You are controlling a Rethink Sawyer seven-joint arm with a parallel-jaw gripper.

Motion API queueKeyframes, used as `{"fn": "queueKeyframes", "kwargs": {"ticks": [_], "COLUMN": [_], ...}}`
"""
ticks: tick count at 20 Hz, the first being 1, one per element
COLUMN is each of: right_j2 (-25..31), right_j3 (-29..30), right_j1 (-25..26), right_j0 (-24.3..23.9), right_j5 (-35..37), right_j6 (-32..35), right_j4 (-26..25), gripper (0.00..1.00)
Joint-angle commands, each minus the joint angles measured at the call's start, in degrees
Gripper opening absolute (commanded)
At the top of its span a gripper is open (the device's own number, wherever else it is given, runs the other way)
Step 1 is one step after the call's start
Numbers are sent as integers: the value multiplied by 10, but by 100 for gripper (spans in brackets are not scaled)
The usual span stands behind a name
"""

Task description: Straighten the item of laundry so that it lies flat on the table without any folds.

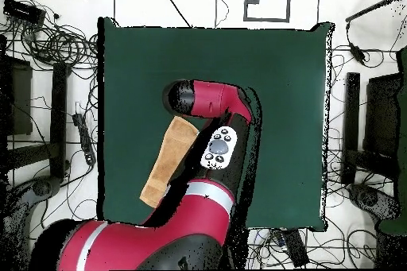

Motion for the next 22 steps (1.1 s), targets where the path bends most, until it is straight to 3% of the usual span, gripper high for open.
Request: {"fn": "queueKeyframes", "kwargs": {"ticks": [1,22], "right_j2": [23,29], "right_j3": [22,63], "right_j1": [-15,-40], "right_j0": [28,64], "right_j5": [46,26], "right_j6": [183,213], "right_j4": [18,32], "gripper": [100,100]}}
